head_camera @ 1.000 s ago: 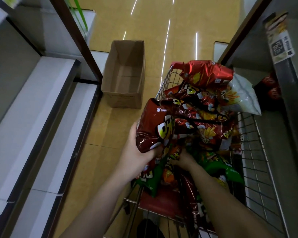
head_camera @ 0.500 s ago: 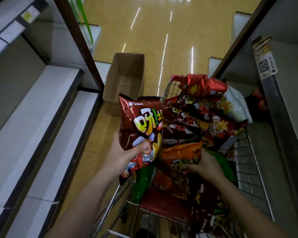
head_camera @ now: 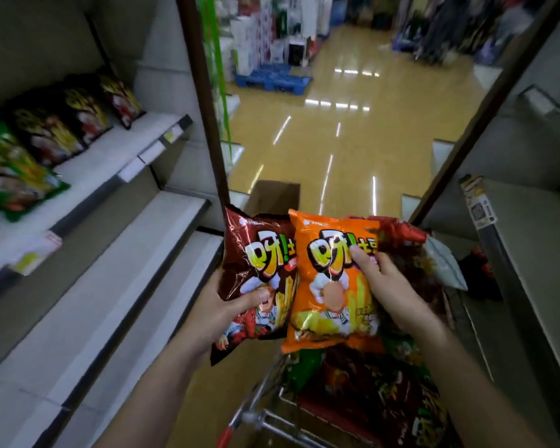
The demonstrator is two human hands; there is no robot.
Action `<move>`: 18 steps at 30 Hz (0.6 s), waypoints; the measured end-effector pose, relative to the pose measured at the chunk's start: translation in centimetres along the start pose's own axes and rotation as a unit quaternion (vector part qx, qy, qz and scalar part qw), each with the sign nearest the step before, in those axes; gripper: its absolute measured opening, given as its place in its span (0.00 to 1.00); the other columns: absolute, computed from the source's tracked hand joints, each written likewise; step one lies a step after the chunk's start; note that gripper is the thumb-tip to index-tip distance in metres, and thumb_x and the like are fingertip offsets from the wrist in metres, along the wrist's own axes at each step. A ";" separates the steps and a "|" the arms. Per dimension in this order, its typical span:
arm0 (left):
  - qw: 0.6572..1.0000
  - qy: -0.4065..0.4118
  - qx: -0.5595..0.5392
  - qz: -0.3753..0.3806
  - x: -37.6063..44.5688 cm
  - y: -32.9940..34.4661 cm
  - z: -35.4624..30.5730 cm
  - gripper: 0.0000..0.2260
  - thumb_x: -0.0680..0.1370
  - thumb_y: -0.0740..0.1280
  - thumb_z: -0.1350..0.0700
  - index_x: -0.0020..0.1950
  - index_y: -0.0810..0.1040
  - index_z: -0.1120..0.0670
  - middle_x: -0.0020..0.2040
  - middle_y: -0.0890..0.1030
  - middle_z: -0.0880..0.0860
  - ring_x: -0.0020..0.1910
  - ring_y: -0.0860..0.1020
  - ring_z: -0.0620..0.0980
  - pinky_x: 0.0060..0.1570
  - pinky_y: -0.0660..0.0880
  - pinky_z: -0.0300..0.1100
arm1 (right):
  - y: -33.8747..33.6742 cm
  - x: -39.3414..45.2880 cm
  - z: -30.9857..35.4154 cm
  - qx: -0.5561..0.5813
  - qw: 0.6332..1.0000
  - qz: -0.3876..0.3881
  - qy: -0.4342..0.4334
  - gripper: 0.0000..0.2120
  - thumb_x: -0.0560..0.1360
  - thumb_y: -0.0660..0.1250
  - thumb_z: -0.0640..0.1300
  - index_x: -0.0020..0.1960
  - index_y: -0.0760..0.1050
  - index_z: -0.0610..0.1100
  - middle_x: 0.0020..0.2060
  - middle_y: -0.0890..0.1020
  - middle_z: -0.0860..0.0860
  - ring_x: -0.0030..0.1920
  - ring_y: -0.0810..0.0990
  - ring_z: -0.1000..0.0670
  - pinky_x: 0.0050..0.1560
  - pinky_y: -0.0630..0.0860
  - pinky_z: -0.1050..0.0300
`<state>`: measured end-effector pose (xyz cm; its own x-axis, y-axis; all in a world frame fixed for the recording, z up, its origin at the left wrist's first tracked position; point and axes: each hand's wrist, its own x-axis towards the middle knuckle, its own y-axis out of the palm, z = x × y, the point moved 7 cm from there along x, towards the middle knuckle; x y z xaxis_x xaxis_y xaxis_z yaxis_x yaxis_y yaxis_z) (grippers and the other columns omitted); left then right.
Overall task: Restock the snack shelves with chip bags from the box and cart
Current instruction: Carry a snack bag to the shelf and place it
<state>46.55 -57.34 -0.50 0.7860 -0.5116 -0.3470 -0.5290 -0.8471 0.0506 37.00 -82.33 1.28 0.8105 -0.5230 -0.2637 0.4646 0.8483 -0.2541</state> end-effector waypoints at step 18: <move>0.937 0.077 -0.080 -0.331 -22.6 -27.5 -0.5 0.23 0.68 0.78 0.54 0.59 0.75 0.50 0.45 0.86 0.48 0.42 0.85 0.49 0.37 0.80 0.41 | 33.2 -11.8 11.5 0.083 0.946 0.312 -0.030 0.36 0.62 0.78 0.53 0.66 0.68 0.48 0.49 0.86 0.46 0.47 0.86 0.44 0.47 0.82 0.47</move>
<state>43.44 -22.57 6.40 0.9685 0.1287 -0.2130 0.1354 -0.9906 0.0173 46.95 -47.07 6.65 0.9621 0.0844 -0.2593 -0.0643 0.9943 0.0851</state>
